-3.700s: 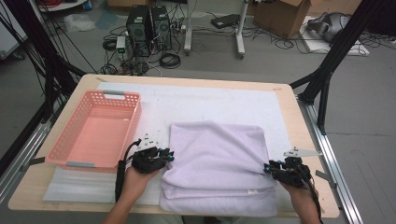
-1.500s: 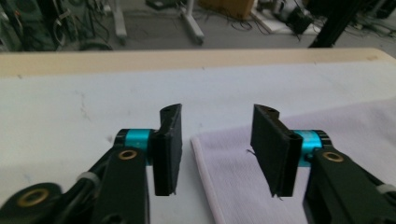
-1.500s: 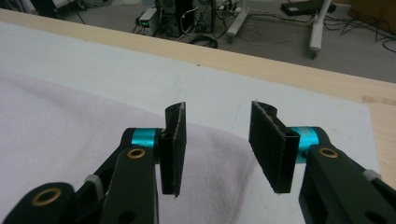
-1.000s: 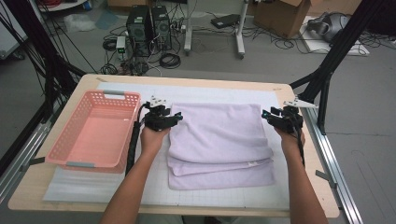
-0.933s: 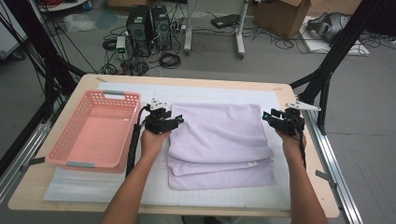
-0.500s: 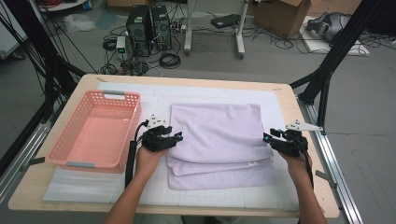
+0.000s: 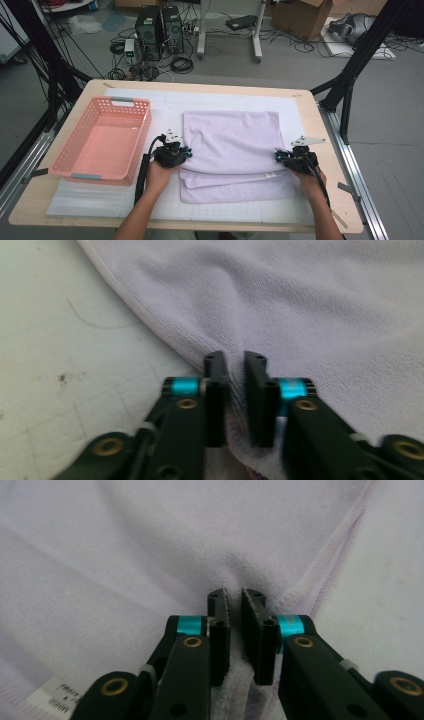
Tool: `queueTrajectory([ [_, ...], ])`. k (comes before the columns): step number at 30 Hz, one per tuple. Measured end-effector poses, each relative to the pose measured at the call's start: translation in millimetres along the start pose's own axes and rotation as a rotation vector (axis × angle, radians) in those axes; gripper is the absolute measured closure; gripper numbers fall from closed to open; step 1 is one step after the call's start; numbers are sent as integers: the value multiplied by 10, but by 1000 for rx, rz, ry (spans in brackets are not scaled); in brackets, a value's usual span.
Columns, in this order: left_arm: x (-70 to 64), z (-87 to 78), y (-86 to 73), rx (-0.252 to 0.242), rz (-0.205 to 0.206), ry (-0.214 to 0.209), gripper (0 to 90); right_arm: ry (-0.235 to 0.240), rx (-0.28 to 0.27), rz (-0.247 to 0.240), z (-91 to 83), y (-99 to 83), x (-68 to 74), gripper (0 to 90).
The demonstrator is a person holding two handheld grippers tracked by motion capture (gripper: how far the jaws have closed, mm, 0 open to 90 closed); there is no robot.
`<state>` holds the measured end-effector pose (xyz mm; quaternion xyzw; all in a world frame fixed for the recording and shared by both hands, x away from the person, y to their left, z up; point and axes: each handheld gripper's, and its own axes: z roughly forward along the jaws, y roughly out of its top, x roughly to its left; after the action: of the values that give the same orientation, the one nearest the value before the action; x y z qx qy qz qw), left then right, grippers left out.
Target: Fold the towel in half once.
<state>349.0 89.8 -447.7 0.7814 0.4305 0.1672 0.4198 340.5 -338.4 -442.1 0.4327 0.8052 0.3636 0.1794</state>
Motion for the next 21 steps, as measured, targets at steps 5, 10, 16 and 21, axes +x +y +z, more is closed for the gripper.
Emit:
queueTrajectory([
  [5, 60, -3, 37, -87, -51, 37, 844, -22, -52, 54, 37, 23, -35, 826],
  [10, 145, 39, 95, -137, -76, 97, 849, -71, -108, 101, 67, 68, -87, 835],
  [16, 199, 131, 198, -178, -104, 135, 847, -168, -185, 172, 152, 199, -104, 832],
  [21, 234, 91, 177, -151, -154, 99, 549, -191, -195, 181, 142, 242, -107, 665],
])
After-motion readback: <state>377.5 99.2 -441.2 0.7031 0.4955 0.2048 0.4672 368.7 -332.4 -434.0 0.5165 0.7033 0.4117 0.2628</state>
